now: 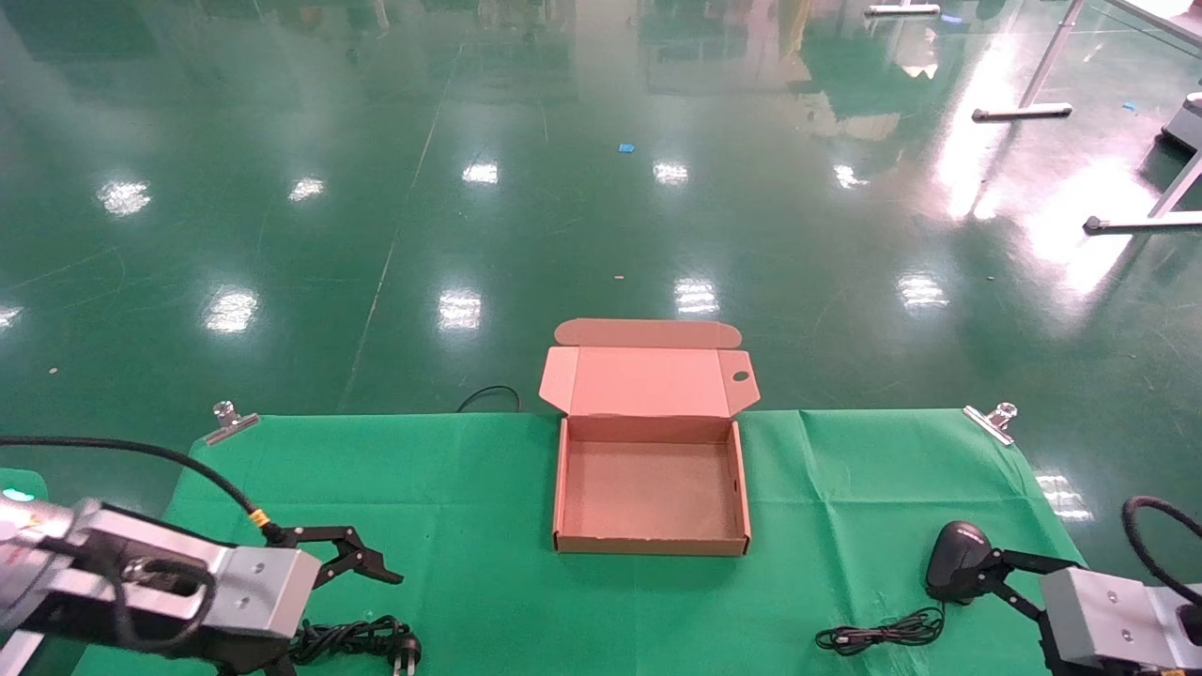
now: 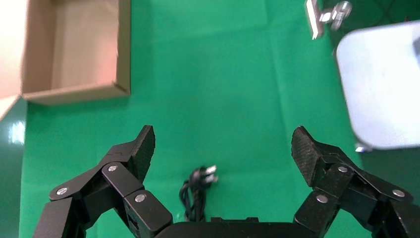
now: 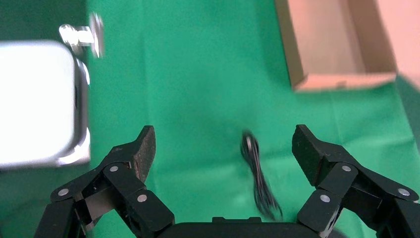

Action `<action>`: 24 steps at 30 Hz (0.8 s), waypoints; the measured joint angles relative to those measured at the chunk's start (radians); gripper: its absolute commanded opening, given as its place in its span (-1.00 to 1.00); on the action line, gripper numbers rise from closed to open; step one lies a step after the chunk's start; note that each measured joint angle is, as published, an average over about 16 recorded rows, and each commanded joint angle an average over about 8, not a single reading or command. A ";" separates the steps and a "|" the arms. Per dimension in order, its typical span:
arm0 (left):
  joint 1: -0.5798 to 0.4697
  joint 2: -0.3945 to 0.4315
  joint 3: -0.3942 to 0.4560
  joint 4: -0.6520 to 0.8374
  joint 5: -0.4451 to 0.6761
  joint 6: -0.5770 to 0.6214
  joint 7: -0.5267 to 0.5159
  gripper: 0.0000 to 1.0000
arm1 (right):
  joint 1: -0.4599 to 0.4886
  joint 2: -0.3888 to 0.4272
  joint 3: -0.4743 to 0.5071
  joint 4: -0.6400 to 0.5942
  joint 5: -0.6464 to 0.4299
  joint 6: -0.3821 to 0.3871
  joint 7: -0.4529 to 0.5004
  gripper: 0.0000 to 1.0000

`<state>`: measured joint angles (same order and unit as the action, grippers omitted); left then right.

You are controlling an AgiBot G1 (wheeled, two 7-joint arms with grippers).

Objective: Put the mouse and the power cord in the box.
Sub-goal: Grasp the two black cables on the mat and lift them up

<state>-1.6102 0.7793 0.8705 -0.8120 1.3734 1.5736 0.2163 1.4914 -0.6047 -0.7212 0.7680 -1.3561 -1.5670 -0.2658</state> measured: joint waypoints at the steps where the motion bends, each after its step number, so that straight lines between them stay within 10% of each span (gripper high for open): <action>1: -0.012 0.016 0.013 0.034 0.014 -0.003 0.022 1.00 | 0.016 -0.013 -0.015 -0.027 -0.025 0.006 -0.021 1.00; 24: -0.046 0.302 0.122 0.668 0.199 -0.381 0.342 1.00 | 0.151 -0.396 -0.210 -0.534 -0.413 0.376 -0.432 1.00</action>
<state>-1.6561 1.0809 0.9923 -0.1444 1.5726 1.1921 0.5588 1.6423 -1.0010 -0.9309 0.2336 -1.7692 -1.1907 -0.6974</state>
